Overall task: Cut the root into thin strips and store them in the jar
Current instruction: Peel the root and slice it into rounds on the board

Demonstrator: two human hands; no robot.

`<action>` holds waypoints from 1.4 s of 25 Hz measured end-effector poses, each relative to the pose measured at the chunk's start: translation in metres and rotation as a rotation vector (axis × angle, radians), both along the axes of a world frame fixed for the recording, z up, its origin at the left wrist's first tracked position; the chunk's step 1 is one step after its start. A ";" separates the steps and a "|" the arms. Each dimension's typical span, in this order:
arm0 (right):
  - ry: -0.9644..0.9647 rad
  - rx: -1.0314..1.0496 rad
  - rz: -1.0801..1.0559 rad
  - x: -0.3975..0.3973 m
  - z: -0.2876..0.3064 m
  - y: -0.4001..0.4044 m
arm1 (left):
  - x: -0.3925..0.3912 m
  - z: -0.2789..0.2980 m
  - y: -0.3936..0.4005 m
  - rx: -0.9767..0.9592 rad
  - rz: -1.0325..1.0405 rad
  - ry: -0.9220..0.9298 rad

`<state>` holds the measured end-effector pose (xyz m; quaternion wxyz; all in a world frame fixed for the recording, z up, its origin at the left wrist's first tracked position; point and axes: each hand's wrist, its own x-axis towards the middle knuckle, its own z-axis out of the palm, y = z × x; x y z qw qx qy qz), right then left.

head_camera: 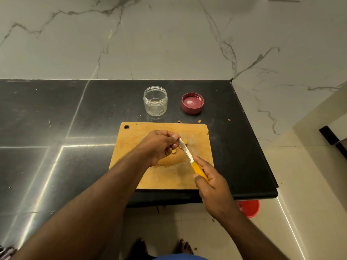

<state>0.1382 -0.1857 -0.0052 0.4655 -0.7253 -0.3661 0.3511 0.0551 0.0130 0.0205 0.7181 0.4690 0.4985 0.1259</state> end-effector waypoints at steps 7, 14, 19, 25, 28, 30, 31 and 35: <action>-0.013 -0.045 -0.071 0.019 0.001 -0.002 | 0.031 -0.004 0.033 0.548 -0.197 0.248; -0.002 -0.091 -0.095 0.032 0.002 -0.003 | 0.080 -0.018 0.053 0.765 -0.447 0.438; -0.001 -0.095 -0.099 0.039 0.000 -0.007 | 0.087 -0.028 0.063 0.851 -0.458 0.511; -0.028 -0.102 -0.072 0.039 -0.006 -0.002 | 0.060 -0.017 0.066 0.916 -0.482 0.493; -0.051 -0.096 -0.048 0.036 -0.008 0.003 | 0.034 -0.007 0.064 0.932 -0.426 0.550; -0.051 -0.082 -0.031 0.031 -0.009 0.008 | 0.009 -0.004 0.059 0.927 -0.408 0.573; -0.044 -0.075 -0.019 0.026 -0.010 0.009 | -0.003 -0.005 0.056 0.919 -0.408 0.580; -0.039 -0.070 0.032 0.008 -0.009 0.017 | -0.045 -0.013 0.034 0.811 -0.487 0.637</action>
